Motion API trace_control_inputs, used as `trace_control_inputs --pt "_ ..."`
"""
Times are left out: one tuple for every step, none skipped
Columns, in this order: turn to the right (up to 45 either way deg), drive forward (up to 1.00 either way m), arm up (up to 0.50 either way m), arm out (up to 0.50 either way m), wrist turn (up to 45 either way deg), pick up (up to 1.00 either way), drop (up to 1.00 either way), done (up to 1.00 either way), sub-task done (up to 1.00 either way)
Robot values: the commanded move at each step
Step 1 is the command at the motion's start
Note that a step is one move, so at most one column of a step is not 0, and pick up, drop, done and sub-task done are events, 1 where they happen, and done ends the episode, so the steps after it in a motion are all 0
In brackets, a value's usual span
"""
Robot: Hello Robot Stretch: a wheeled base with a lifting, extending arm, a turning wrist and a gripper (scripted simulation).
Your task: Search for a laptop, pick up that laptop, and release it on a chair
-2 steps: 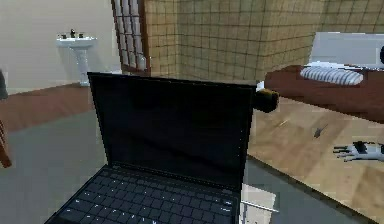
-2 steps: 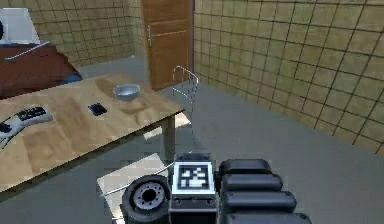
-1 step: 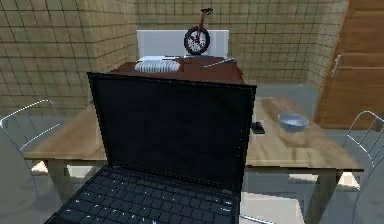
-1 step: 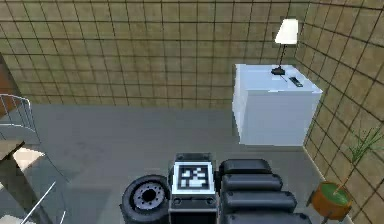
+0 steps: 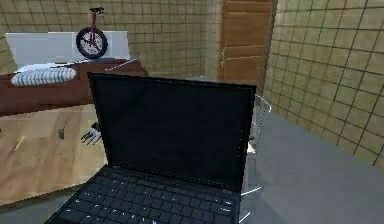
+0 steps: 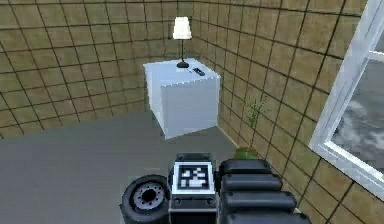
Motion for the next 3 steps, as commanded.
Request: trace_control_inputs --pt "-45.0 0.00 0.00 0.00 0.0 0.00 0.00 0.00 0.00" --pt "-45.0 0.00 0.00 0.00 0.0 0.00 0.00 0.00 0.00" --pt "-15.0 0.00 0.00 0.00 0.0 0.00 0.00 0.00 0.00"
